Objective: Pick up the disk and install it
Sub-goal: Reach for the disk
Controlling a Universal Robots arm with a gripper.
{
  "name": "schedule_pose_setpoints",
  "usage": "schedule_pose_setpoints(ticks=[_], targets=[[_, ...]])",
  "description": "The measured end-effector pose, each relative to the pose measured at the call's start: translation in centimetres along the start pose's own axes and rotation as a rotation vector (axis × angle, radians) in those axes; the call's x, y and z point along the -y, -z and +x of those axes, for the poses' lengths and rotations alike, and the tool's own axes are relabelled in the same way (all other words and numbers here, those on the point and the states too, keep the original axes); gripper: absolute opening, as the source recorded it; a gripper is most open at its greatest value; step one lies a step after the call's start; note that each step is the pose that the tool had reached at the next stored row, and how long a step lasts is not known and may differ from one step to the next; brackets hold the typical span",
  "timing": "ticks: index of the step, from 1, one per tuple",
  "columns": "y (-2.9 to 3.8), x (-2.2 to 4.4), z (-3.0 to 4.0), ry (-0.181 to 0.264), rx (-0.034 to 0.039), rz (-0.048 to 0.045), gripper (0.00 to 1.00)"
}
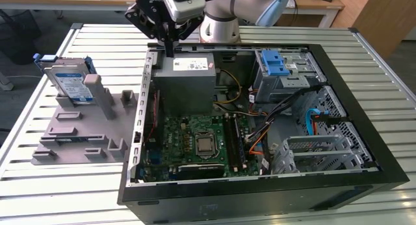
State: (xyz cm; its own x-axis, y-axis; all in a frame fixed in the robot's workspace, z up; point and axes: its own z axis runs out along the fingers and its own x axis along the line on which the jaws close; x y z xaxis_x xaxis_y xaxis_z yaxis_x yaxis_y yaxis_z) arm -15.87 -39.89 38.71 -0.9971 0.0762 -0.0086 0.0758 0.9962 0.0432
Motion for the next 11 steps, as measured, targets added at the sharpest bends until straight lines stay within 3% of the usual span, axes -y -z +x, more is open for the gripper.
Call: schedule_pose_setpoints(ticks=[11], targets=[[-0.02, 0.03, 0.34, 0.0, 0.0, 0.0, 0.11]])
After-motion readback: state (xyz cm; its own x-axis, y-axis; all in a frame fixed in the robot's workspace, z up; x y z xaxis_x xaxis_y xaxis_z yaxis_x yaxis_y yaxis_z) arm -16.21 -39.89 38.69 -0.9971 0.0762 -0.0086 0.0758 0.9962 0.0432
